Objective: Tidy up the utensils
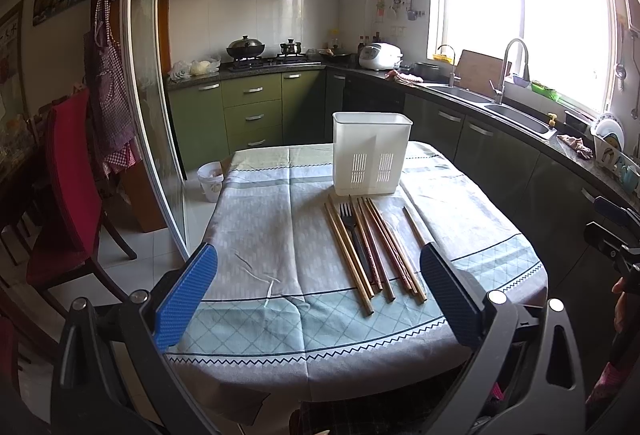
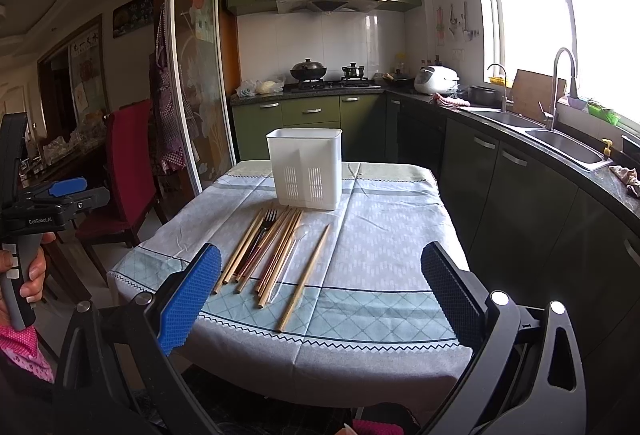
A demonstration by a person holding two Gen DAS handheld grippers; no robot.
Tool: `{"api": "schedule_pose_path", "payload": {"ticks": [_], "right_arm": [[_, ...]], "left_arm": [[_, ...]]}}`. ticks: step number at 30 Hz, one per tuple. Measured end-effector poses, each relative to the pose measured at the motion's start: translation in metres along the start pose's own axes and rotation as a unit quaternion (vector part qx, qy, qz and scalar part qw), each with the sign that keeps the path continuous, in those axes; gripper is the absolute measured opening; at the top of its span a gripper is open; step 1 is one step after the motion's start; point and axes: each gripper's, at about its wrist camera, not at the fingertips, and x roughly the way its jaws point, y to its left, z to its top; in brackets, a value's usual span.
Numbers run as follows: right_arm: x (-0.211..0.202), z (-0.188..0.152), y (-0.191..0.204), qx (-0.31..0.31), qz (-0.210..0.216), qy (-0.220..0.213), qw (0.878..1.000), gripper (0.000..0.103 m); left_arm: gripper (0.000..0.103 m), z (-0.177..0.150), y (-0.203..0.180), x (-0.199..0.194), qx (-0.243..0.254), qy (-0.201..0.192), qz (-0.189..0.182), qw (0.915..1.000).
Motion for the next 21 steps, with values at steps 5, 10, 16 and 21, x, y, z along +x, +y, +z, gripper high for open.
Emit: {"api": "schedule_pose_path", "payload": {"ticks": [5, 10, 16, 21], "right_arm": [[0.0, 0.0014, 0.0002, -0.001, 0.0, 0.001, 1.0, 0.099], [-0.0019, 0.0025, 0.0001, -0.001, 0.0, 0.001, 1.0, 0.099], [0.0021, 0.003, 0.0008, 0.0, -0.001, 0.003, 1.0, 0.099], [0.0013, 0.003, 0.0013, 0.0, -0.002, 0.003, 1.0, 0.099]], "left_arm": [[0.096, 0.001, 0.0003, -0.0013, 0.0, 0.0, 0.0, 1.0], [0.096, 0.0019, 0.0007, -0.0012, -0.001, 0.001, 0.0, 1.0], [0.096, 0.0025, 0.0014, -0.0011, -0.001, 0.001, 0.0, 1.0], [0.096, 0.0021, 0.0015, -0.0013, 0.0, 0.001, 0.0, 1.0]]}}
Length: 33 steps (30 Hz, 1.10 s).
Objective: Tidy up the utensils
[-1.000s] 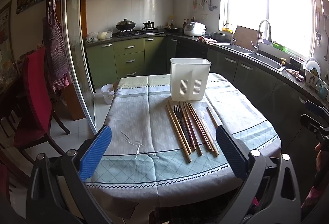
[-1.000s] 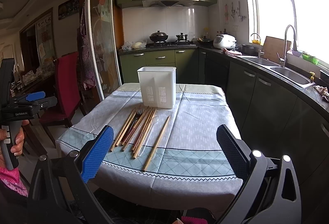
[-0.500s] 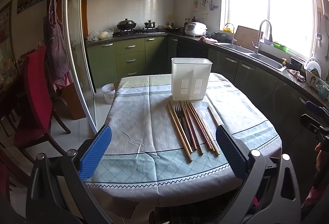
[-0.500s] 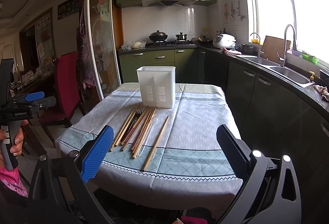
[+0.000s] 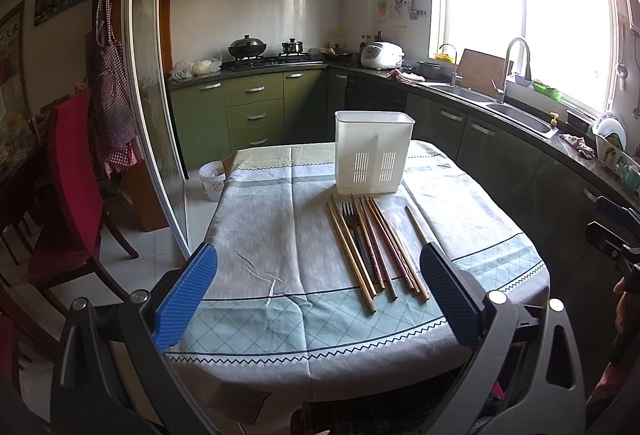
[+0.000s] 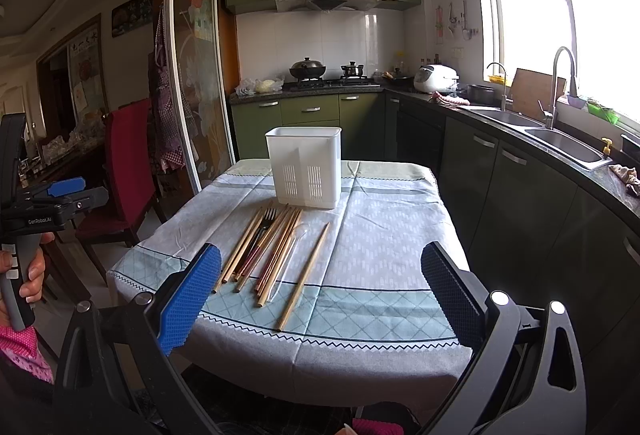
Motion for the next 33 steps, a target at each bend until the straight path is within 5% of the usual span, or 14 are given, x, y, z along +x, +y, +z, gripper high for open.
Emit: {"api": "schedule_pose_path", "payload": {"ticks": [33], "right_arm": [[0.0056, -0.0016, 0.0004, 0.002, -0.001, 0.005, 1.0, 0.099]], "left_arm": [[0.096, -0.0004, 0.0019, -0.0017, -0.001, 0.001, 0.0, 1.0]]}}
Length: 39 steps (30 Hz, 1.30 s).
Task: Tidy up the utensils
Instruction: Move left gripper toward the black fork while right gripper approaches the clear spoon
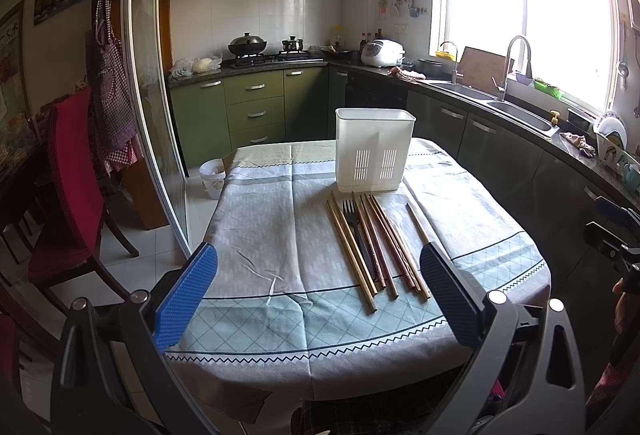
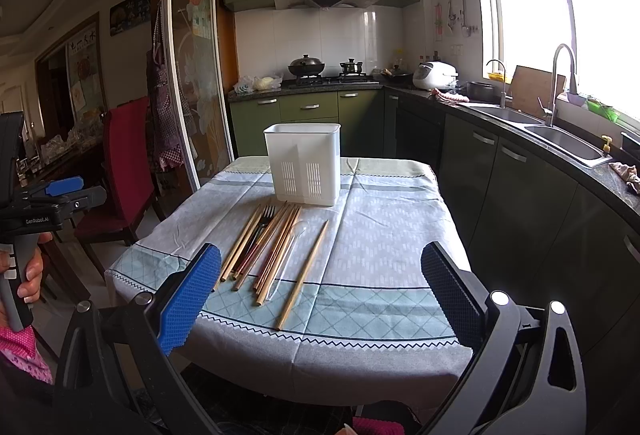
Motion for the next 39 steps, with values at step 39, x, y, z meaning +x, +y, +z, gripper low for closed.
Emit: {"api": "schedule_pose_path", "payload": {"ticks": [39], "right_arm": [[0.236, 0.036, -0.033, 0.024, 0.042, 0.216, 0.975, 0.099]], "left_arm": [[0.096, 0.04, -0.019, 0.216, 0.009, 0.2, -0.07, 0.9771]]}}
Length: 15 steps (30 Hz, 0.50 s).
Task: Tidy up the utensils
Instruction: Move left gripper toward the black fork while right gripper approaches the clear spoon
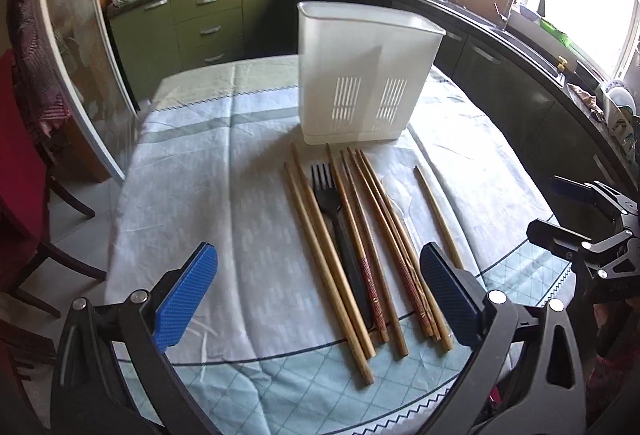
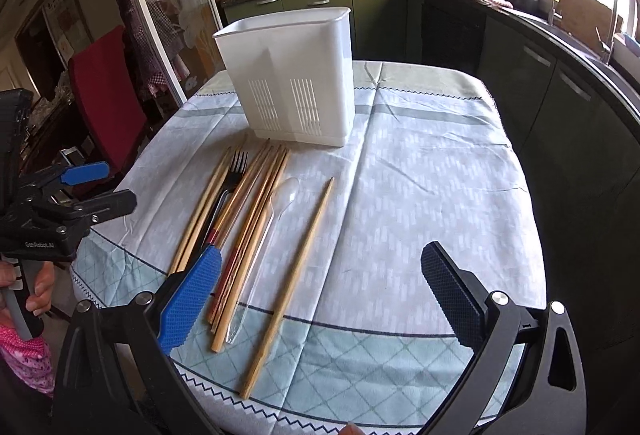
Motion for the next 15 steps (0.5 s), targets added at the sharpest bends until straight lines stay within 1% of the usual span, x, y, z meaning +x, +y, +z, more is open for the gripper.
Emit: {"api": "schedule_pose_path", "payload": {"ticks": [2, 4, 6, 8, 9, 10, 13, 14, 15], "right_arm": [[0.012, 0.009, -0.009, 0.018, 0.019, 0.025, 0.999, 0.099], [0.021, 0.015, -0.015, 0.024, 0.034, 0.039, 0.998, 0.099], [0.024, 0.018, -0.021, 0.032, 0.032, 0.044, 0.998, 0.096], [0.027, 0.022, -0.028, 0.039, 0.034, 0.045, 0.998, 0.088], [0.027, 0.023, -0.033, 0.045, 0.035, 0.043, 0.997, 0.086], [0.028, 0.024, -0.037, 0.05, 0.037, 0.042, 0.997, 0.082], [0.024, 0.021, -0.049, 0.058, 0.037, 0.041, 0.997, 0.074], [0.024, 0.02, -0.051, 0.058, 0.035, 0.041, 0.997, 0.068], [0.024, 0.02, -0.053, 0.058, 0.033, 0.041, 0.997, 0.066]], "left_arm": [[0.096, 0.012, -0.003, 0.021, -0.007, 0.029, -0.022, 0.9993], [0.096, 0.021, -0.005, 0.04, -0.015, 0.06, -0.04, 0.9973], [0.096, 0.029, -0.008, 0.058, -0.028, 0.087, -0.065, 0.9937], [0.091, 0.034, -0.009, 0.072, -0.039, 0.108, -0.077, 0.9903], [0.083, 0.036, -0.01, 0.078, -0.042, 0.114, -0.078, 0.9895], [0.074, 0.037, -0.012, 0.083, -0.044, 0.12, -0.078, 0.9887], [0.063, 0.04, -0.013, 0.098, -0.055, 0.138, -0.076, 0.986], [0.061, 0.041, -0.015, 0.101, -0.057, 0.142, -0.078, 0.9851], [0.056, 0.042, -0.016, 0.106, -0.06, 0.149, -0.079, 0.9838]]}}
